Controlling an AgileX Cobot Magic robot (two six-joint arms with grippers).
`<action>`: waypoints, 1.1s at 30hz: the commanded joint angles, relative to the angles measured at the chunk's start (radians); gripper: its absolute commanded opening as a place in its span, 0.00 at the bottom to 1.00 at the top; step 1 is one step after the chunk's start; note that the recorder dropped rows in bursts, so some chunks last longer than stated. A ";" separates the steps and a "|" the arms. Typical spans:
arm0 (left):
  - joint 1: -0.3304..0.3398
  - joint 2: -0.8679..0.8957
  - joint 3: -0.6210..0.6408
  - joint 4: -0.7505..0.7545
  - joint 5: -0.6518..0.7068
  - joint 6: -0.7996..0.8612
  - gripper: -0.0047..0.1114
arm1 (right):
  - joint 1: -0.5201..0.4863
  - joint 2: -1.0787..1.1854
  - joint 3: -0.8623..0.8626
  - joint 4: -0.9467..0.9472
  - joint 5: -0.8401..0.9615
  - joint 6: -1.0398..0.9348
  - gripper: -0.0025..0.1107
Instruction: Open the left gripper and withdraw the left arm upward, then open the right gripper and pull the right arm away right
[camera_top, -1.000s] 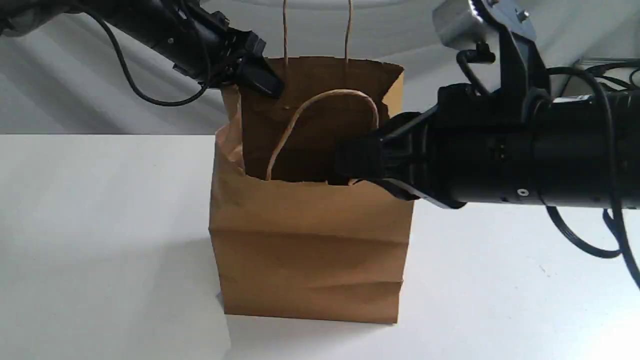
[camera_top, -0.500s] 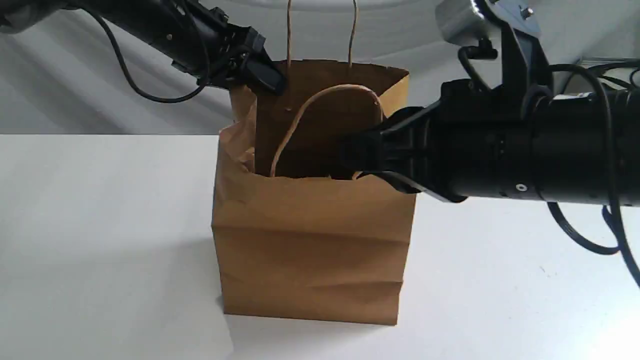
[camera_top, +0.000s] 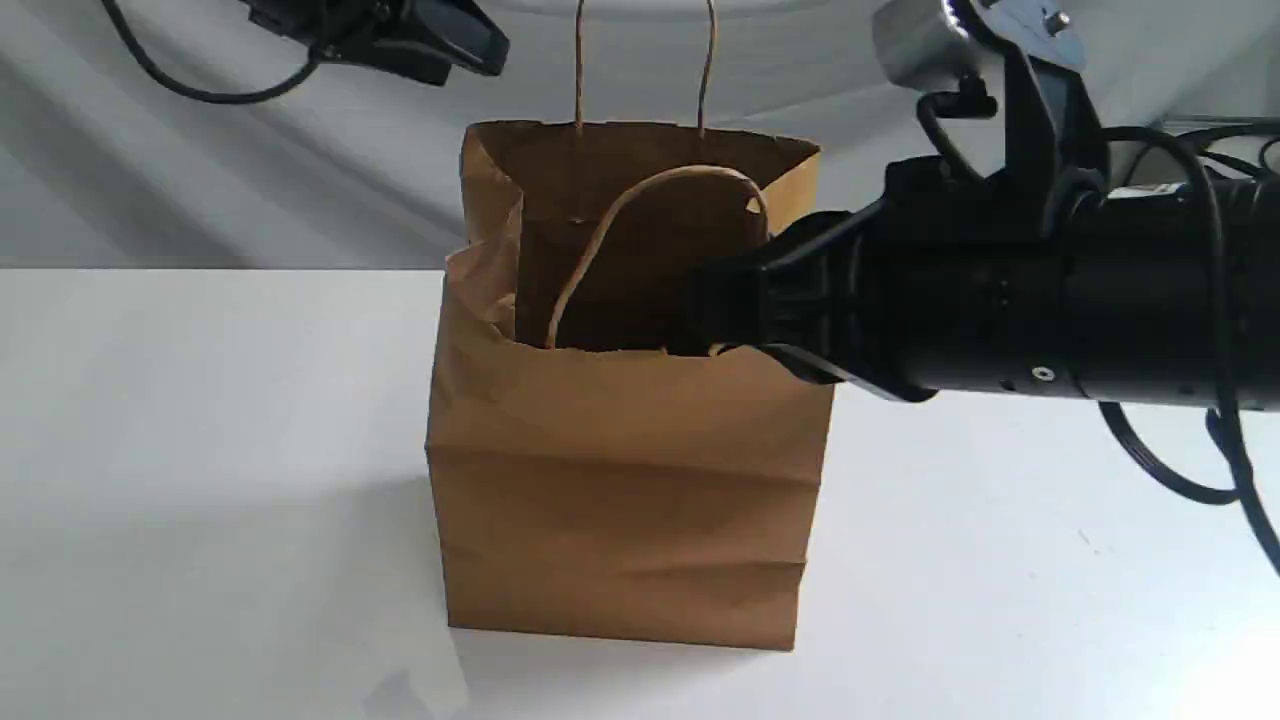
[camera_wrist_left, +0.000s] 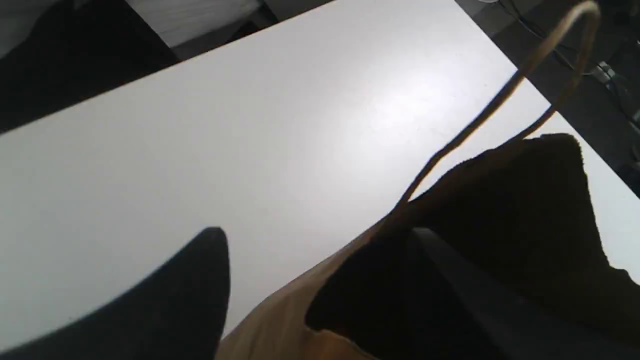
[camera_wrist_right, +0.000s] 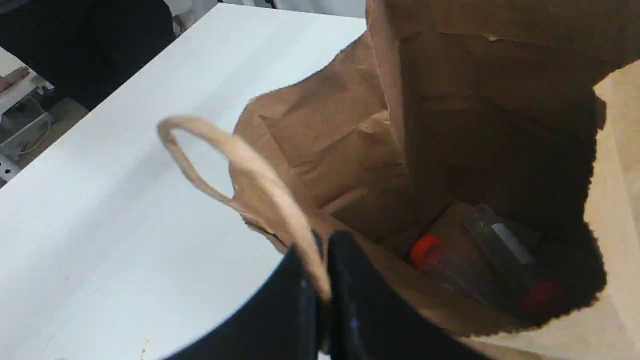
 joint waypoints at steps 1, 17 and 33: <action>0.010 -0.064 -0.002 0.021 -0.005 -0.016 0.43 | 0.005 -0.001 0.006 -0.005 -0.005 -0.002 0.02; 0.010 -0.196 -0.002 0.069 -0.005 0.000 0.08 | 0.005 -0.001 0.006 -0.012 -0.012 -0.006 0.46; 0.010 -0.296 0.065 0.216 -0.005 0.011 0.08 | 0.003 -0.102 0.006 -0.085 -0.062 -0.006 0.47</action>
